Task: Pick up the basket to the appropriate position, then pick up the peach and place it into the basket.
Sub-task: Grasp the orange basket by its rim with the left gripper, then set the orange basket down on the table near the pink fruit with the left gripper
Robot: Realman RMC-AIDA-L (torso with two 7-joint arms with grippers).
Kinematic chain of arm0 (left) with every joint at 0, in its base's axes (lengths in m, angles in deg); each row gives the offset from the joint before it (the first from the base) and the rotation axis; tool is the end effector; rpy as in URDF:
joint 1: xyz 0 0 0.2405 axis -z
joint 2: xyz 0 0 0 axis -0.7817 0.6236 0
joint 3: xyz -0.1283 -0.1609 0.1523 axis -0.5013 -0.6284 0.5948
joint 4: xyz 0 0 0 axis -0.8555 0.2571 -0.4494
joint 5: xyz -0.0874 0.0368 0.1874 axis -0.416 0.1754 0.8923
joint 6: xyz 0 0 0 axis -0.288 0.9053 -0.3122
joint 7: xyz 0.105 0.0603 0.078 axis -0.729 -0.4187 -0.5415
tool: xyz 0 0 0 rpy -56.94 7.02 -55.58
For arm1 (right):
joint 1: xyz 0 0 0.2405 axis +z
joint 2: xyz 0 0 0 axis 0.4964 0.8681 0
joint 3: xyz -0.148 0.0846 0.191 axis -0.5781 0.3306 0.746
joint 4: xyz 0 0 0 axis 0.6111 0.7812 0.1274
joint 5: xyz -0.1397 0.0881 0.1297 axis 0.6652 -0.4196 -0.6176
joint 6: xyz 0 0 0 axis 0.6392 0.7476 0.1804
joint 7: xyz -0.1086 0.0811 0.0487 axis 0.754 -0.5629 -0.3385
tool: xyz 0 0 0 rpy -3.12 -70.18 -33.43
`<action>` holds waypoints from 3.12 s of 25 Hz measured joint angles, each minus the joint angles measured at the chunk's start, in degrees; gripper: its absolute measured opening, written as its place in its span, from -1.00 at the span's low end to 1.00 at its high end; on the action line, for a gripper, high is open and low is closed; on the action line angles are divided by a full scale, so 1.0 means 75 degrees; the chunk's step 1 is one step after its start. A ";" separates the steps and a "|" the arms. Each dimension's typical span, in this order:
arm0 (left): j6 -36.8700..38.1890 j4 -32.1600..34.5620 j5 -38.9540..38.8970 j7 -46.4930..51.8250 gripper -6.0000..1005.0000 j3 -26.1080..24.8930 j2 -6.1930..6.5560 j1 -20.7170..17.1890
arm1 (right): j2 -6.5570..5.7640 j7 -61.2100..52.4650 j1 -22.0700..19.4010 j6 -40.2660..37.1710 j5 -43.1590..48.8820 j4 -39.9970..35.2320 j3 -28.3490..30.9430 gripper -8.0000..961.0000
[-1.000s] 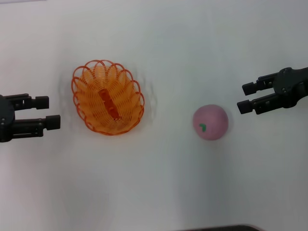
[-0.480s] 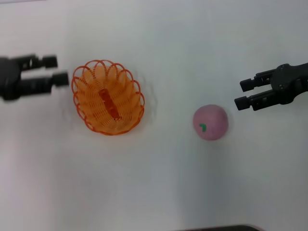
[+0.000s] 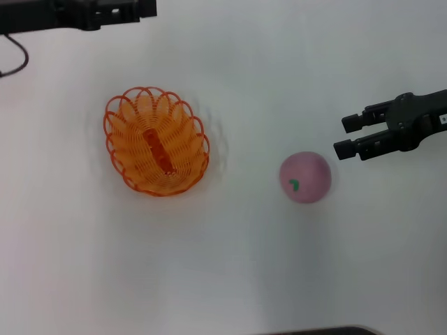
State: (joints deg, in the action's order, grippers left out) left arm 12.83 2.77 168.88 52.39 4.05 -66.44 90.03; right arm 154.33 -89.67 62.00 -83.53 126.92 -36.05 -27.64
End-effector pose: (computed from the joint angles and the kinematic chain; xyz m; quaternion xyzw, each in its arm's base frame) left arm -0.1910 0.3876 0.0463 -0.9021 -0.3216 -0.2536 0.1362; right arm 0.2775 0.3220 0.0553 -0.9377 0.3303 0.1010 0.0384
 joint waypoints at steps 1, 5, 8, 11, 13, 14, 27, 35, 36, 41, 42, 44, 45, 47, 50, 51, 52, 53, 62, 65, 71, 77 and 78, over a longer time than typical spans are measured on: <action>-0.0371 0.0298 0.0221 0.0520 0.55 0.0478 0.0026 0.0026 | 0.0007 0.0009 0.0001 0.0002 0.0000 0.0001 0.0004 0.68; -0.1059 0.1556 0.1851 0.2443 0.55 0.2016 0.0126 0.0290 | 0.0016 0.0030 0.0003 0.0016 0.0001 0.0001 0.0022 0.69; -0.0933 0.1909 0.3295 0.3386 0.55 0.2438 0.0145 0.0837 | 0.0018 0.0032 0.0020 0.0076 0.0001 0.0002 -0.0002 0.69; -0.0621 0.1525 0.4763 0.4029 0.55 0.2696 0.0170 0.1607 | 0.0032 0.0030 0.0071 0.0101 0.0001 0.0001 -0.0032 0.69; -0.0551 0.1017 0.5535 0.4234 0.55 0.2775 0.0159 0.2142 | 0.0042 0.0030 0.0098 0.0101 0.0001 0.0004 -0.0039 0.69; -0.0559 0.0752 0.5853 0.4288 0.55 0.2802 0.0134 0.2369 | 0.0052 0.0030 0.0112 0.0102 0.0001 0.0009 -0.0046 0.69; -0.2389 -0.1532 0.6188 0.4064 0.52 0.4000 0.0074 0.2757 | 0.0119 -0.0008 0.0134 0.0127 0.0001 -0.0001 -0.0083 0.68; -0.2694 -0.2036 0.6200 0.4042 0.38 0.4268 -0.0105 0.2765 | 0.0128 -0.0008 0.0190 0.0165 0.0001 0.0012 -0.0083 0.68; -0.2715 -0.2070 0.6202 0.4048 0.36 0.4295 -0.0123 0.2770 | 0.0128 -0.0006 0.0191 0.0170 0.0001 0.0012 -0.0084 0.68; -0.2764 -0.2112 0.6197 0.4101 0.27 0.4242 -0.0155 0.2790 | 0.0130 0.0005 0.0191 0.0186 0.0001 0.0012 -0.0092 0.69; -0.2765 -0.2112 0.6197 0.4097 0.26 0.4241 -0.0156 0.2792 | 0.0131 0.0006 0.0190 0.0186 0.0001 0.0012 -0.0094 0.69; -0.2767 -0.2114 0.6197 0.4075 0.22 0.4236 -0.0156 0.2792 | 0.0130 0.0007 0.0190 0.0187 0.0001 0.0012 -0.0094 0.69; -0.2767 -0.2113 0.6197 0.4062 0.14 0.4234 -0.0157 0.2792 | 0.0130 0.0007 0.0190 0.0187 0.0001 0.0011 -0.0094 0.69; -0.2767 -0.2120 0.6197 0.4055 -0.04 0.4253 -0.0157 0.2792 | 0.0131 0.0010 0.0190 0.0187 0.0001 0.0011 -0.0095 0.69; -0.2754 -0.2129 0.6197 0.4050 -0.28 0.4255 -0.0157 0.2793 | 0.0135 0.0016 0.0190 0.0201 0.0001 0.0011 -0.0095 0.69; -0.2747 -0.2130 0.6198 0.4047 -0.36 0.4247 -0.0157 0.2794 | 0.0137 0.0018 0.0192 0.0212 0.0001 0.0011 -0.0095 0.69; -0.2742 -0.2130 0.6198 0.4046 -0.44 0.4245 -0.0157 0.2794 | 0.0140 0.0020 0.0193 0.0232 0.0001 0.0010 -0.0095 0.69; -0.2739 -0.2127 0.6199 0.4045 -0.52 0.4242 -0.0157 0.2793 | 0.0142 0.0020 0.0194 0.0246 0.0001 0.0011 -0.0095 0.69; -0.2594 -0.2011 0.6140 0.4037 -0.86 0.3994 -0.0173 0.2753 | 0.0147 0.0031 0.0201 0.0277 0.0001 0.0011 -0.0095 0.69; -0.2013 -0.1781 0.6007 0.3811 -0.86 0.2951 -0.0128 0.2773 | 0.0169 0.0043 0.0198 0.0293 0.0000 0.0011 -0.0095 0.69; -0.0757 -0.1102 0.5147 0.3481 -0.86 0.0679 0.0166 0.2485 | 0.0187 0.0049 0.0166 0.0355 0.0000 0.0010 -0.0094 0.68; -0.0359 -0.1076 0.4291 0.3719 -0.89 -0.0137 0.0467 0.1817 | 0.0205 0.0057 0.0193 0.0365 0.0000 0.0010 -0.0095 0.68; -0.0337 -0.1075 0.4233 0.3795 -0.89 -0.0298 0.0477 0.1680 | 0.0207 0.0057 0.0196 0.0365 0.0001 0.0011 -0.0094 0.68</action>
State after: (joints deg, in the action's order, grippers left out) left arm 10.30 -5.29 200.63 80.86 1.81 -62.86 102.63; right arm 155.89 -89.24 63.47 -80.80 126.93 -35.97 -28.35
